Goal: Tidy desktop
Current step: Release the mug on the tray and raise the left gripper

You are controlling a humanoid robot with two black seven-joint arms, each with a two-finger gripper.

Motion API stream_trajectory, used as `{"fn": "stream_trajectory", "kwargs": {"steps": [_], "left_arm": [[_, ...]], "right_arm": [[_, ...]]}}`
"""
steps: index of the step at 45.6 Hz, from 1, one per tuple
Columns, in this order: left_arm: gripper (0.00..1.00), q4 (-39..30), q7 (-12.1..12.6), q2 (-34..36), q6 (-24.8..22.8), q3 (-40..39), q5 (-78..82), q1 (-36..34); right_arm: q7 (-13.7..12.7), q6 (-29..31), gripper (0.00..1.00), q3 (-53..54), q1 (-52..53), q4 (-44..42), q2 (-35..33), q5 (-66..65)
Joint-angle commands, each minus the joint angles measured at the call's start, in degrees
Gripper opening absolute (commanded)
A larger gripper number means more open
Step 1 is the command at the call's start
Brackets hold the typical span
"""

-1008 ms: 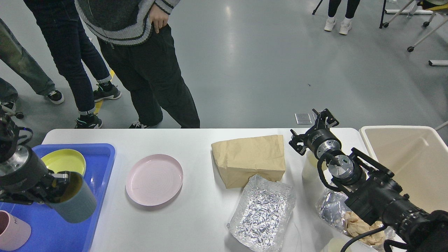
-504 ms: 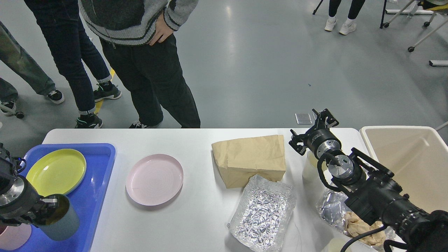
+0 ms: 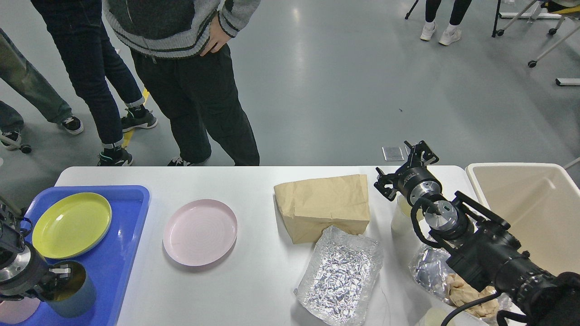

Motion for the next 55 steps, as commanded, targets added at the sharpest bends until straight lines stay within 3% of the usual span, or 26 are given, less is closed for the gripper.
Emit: {"fn": "stream_trajectory", "kwargs": {"steps": [1, 7, 10, 22, 35, 55], "left_arm": [[0.34, 1.4, 0.0, 0.1, 0.1, -0.6, -0.2, 0.0], [0.74, 3.5, 0.0, 0.2, 0.1, -1.7, -0.2, -0.1], [0.83, 4.0, -0.1, 0.2, -0.2, -2.1, -0.2, -0.1], [0.91, 4.0, -0.2, 2.7, -0.7, -3.2, -0.2, -2.3], [0.95, 4.0, -0.5, 4.4, -4.4, -4.0, -0.3, -12.7], [0.95, 3.7, 0.0, 3.6, -5.5, -21.3, -0.6, -13.3]], "right_arm": [[0.0, 0.0, 1.0, -0.1, 0.0, 0.0, 0.1, 0.0], [0.0, 0.0, 1.0, 0.0, 0.0, 0.0, 0.0, 0.0], [0.0, 0.0, 1.0, 0.0, 0.0, 0.0, 0.0, 0.0], [0.0, 0.0, 1.0, 0.0, 0.0, 0.0, 0.0, 0.0], [0.0, 0.0, 1.0, -0.1, 0.0, 0.0, 0.0, 0.0], [0.0, 0.0, 1.0, 0.0, 0.0, 0.0, 0.0, 0.0]]}}
